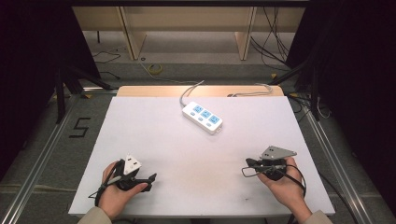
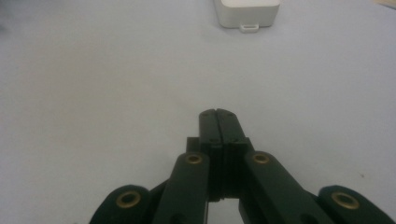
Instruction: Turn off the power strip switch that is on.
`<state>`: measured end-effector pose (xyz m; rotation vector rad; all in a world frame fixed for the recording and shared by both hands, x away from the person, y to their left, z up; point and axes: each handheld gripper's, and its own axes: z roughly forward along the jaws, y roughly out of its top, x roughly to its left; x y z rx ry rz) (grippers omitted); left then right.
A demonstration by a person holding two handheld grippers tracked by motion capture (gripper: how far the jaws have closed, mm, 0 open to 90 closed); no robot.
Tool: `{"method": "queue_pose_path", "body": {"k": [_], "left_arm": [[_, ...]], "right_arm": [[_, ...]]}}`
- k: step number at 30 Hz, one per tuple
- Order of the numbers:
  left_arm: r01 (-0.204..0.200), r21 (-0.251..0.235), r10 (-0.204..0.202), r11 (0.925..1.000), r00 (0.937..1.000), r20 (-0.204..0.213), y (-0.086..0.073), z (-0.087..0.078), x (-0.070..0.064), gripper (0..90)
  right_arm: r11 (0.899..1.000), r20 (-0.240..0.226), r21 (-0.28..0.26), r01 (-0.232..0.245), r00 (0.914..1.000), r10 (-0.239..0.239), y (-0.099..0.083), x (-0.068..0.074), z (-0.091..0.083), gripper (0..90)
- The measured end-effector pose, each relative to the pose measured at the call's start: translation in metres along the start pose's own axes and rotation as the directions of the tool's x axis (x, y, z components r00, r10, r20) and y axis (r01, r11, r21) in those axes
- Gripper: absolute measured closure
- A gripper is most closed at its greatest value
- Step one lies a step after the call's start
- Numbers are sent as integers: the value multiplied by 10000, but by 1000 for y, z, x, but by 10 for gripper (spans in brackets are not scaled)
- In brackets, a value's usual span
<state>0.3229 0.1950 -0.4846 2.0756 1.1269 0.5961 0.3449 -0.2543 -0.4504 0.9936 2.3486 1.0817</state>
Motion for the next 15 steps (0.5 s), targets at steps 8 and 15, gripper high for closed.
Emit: {"method": "queue_pose_path", "body": {"k": [8,15], "left_arm": [[-25,36,25,10000,10000,10,0,0,0,153],[-38,-11,38,10000,10000,16,0,0,0,153]], "right_arm": [[9999,-40,106,-7,10000,8,7,-1,4,900],[9999,-37,125,-1,10000,2,12,-2,7,900]]}}
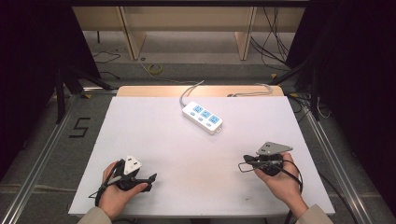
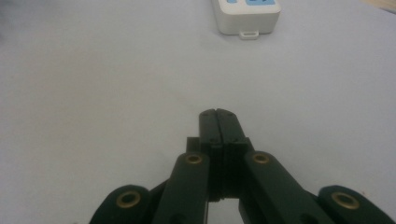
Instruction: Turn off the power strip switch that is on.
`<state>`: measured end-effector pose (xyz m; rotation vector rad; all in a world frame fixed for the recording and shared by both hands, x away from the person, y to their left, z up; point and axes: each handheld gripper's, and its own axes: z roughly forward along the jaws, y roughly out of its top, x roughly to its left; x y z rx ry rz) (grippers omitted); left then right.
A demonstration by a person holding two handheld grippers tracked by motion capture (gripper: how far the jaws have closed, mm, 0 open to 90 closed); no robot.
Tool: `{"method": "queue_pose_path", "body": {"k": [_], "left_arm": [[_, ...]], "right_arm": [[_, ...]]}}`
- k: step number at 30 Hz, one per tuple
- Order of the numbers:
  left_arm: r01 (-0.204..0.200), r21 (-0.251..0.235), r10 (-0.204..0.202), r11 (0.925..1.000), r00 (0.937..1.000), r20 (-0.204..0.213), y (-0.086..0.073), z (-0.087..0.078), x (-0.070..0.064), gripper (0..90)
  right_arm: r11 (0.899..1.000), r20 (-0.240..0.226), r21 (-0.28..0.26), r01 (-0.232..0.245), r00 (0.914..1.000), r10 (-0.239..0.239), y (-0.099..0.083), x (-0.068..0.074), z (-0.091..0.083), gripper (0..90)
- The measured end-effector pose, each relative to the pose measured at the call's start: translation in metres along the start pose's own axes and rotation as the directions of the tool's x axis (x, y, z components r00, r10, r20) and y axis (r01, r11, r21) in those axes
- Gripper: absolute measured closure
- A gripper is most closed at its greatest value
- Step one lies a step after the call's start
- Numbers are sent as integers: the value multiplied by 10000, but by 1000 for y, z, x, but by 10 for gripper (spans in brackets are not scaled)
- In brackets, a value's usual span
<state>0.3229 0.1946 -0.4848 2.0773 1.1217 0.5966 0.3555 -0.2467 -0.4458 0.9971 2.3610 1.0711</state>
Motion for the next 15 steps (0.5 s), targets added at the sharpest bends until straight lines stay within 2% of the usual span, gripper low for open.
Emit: {"method": "queue_pose_path", "body": {"k": [7,15], "left_arm": [[65,22,-65,10000,10000,11,0,1,-1,154],[-80,6,80,10000,9999,86,2,2,-4,154]], "right_arm": [[10000,-15,22,-33,10000,33,5,-1,3,900],[9999,103,118,60,9999,-61,17,-2,9,900]]}}
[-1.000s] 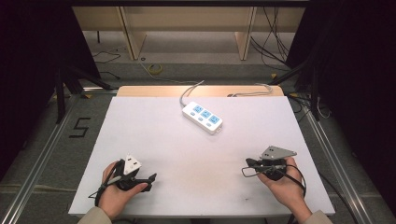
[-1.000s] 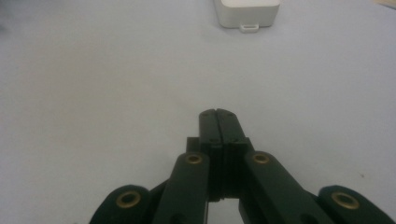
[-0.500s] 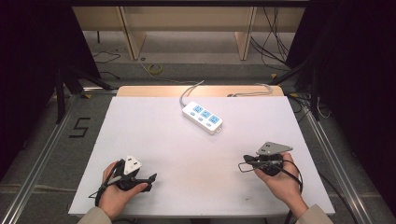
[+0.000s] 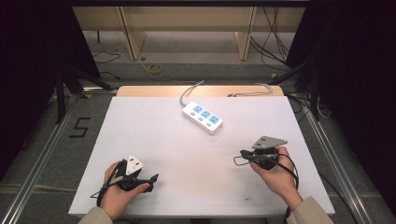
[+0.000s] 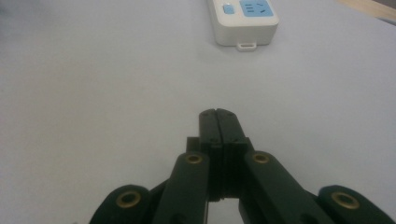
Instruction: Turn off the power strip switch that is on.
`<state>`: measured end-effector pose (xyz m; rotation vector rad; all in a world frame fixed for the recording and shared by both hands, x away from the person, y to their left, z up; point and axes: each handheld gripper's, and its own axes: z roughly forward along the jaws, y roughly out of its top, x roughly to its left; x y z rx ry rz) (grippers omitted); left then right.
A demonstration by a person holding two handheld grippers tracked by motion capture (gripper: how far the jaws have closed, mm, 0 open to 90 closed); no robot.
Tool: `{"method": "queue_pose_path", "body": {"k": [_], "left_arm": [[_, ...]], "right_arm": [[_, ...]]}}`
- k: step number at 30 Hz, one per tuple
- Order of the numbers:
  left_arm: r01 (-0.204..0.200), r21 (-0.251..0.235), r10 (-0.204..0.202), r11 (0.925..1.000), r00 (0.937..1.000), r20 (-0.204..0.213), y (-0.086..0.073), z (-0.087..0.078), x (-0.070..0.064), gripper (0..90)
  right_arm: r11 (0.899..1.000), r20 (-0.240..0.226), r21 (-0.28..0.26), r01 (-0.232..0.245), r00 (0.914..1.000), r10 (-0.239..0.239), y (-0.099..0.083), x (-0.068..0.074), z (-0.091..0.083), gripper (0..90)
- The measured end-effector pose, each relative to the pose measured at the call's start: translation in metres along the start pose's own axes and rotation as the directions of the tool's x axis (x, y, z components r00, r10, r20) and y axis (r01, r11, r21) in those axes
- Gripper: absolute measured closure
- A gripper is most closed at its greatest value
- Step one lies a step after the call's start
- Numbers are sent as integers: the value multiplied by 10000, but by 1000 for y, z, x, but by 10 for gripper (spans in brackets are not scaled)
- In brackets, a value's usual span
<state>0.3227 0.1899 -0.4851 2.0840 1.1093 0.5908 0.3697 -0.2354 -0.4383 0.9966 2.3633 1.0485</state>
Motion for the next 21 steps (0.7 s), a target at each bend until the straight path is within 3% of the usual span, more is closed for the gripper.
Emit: {"method": "queue_pose_path", "body": {"k": [21], "left_arm": [[69,-34,-69,10000,10000,-28,0,0,0,154]], "right_arm": [[9993,-66,360,51,10000,-49,28,-4,18,900]]}}
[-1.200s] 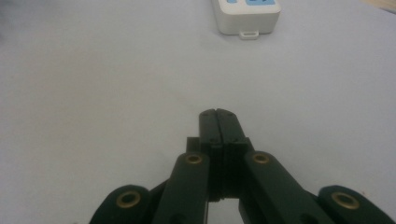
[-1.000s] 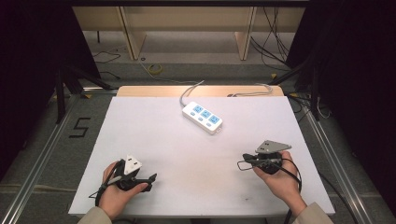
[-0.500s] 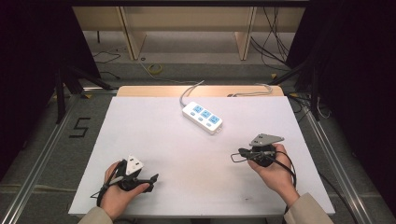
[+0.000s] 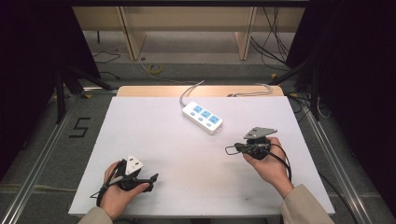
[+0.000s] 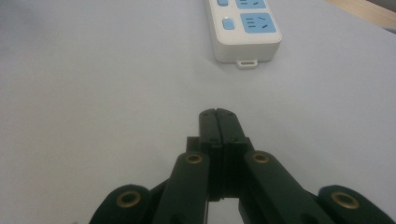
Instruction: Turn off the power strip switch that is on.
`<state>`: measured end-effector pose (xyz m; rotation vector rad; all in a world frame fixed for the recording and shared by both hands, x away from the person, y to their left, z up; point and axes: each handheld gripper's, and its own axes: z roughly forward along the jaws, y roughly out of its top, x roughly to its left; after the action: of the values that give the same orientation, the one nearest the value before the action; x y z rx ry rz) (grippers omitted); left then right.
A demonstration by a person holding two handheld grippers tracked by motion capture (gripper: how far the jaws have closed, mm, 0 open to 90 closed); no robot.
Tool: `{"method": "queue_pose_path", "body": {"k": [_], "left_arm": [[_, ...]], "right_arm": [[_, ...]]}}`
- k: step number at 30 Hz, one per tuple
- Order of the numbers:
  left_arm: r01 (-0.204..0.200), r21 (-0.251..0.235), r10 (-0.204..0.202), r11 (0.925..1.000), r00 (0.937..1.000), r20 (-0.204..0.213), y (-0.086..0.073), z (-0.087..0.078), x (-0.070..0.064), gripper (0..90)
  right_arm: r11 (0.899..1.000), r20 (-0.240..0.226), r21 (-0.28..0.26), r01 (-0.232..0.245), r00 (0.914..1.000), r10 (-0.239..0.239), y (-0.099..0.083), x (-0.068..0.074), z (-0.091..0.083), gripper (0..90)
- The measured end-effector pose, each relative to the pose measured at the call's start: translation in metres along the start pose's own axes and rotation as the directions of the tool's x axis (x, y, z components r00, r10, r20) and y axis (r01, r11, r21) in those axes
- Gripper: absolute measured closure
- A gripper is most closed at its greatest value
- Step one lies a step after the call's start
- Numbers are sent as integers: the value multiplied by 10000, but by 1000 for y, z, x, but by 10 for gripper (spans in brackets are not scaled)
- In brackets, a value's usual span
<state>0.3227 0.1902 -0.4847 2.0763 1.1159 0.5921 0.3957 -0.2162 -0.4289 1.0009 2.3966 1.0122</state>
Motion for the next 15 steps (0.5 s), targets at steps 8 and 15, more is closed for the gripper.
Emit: {"method": "queue_pose_path", "body": {"k": [8,15], "left_arm": [[-13,-18,13,10000,10000,-7,0,0,0,154],[39,-29,-39,10000,10000,-5,0,0,0,154]], "right_arm": [[10000,-19,65,-55,10000,55,4,-2,5,900],[9998,6,180,3,10000,-4,6,-3,8,900]]}}
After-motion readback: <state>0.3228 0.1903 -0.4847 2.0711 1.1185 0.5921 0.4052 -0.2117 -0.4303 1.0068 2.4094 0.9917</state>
